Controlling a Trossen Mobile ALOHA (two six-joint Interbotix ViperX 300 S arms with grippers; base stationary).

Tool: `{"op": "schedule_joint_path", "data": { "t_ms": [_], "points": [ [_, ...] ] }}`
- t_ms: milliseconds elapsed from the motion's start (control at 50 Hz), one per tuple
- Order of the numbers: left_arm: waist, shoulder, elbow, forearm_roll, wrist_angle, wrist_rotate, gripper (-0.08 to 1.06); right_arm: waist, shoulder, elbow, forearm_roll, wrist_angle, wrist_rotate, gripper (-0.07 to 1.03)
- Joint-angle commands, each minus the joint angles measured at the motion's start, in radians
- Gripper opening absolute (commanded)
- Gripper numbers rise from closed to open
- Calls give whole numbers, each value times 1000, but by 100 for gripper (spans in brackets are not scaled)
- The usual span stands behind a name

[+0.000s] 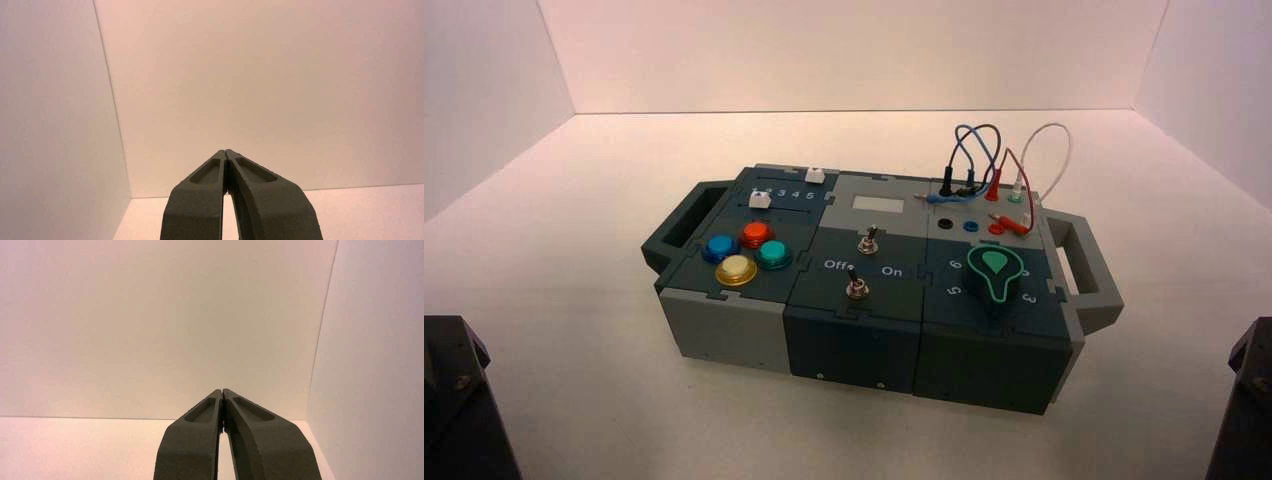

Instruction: Move the bottom slider to position 3.

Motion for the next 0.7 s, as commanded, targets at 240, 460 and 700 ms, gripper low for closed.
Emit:
{"op": "schedule_joint_path", "data": {
  "t_ms": [240,460,700],
  "points": [
    [-2,6,-12,2,-3,9,-3,0,3,-18,-2,-3,0,-2],
    [-2,14,-15,2,34,21,-3,11,8,-29,0,49,2,-2],
    [-61,140,-77,2,229,23,-3,118,66,-84,6,233,5,-2]
  ]
}}
